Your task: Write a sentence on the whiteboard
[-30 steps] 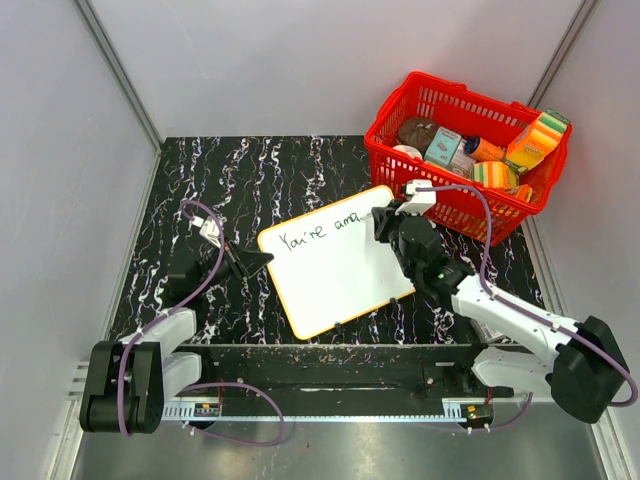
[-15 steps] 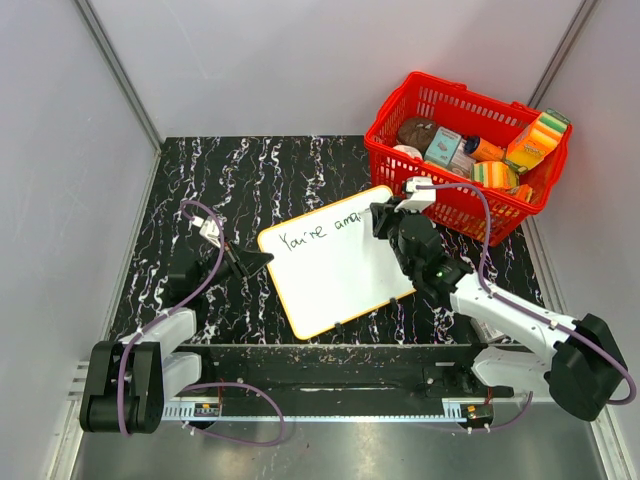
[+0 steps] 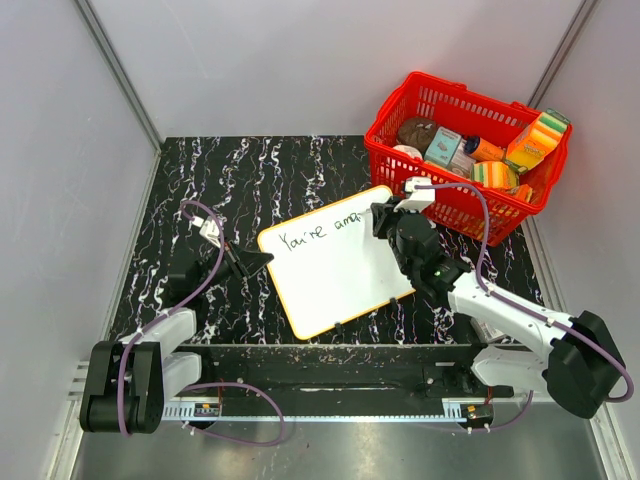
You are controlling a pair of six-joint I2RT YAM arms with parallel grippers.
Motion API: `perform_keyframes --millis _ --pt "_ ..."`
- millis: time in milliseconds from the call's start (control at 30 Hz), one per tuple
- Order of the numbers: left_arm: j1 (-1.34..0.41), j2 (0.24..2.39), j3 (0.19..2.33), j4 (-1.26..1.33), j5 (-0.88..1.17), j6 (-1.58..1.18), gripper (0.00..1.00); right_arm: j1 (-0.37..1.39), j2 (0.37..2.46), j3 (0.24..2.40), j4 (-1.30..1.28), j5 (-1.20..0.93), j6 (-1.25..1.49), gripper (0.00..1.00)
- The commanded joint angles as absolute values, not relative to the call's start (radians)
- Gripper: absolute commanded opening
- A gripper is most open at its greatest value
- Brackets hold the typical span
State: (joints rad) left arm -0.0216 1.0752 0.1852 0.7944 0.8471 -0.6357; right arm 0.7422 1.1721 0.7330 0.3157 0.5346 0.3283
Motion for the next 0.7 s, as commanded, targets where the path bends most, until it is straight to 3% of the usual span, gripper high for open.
perform_keyframes --millis 0,667 --pt "-0.026 1.066 0.173 0.827 0.853 -0.561 0.00 0.726 1.157 0.752 0.313 0.587 0.331 0.00" --pt "-0.026 1.063 0.173 0.824 0.854 -0.563 0.00 0.721 1.135 0.715 0.296 0.472 0.368 0.00"
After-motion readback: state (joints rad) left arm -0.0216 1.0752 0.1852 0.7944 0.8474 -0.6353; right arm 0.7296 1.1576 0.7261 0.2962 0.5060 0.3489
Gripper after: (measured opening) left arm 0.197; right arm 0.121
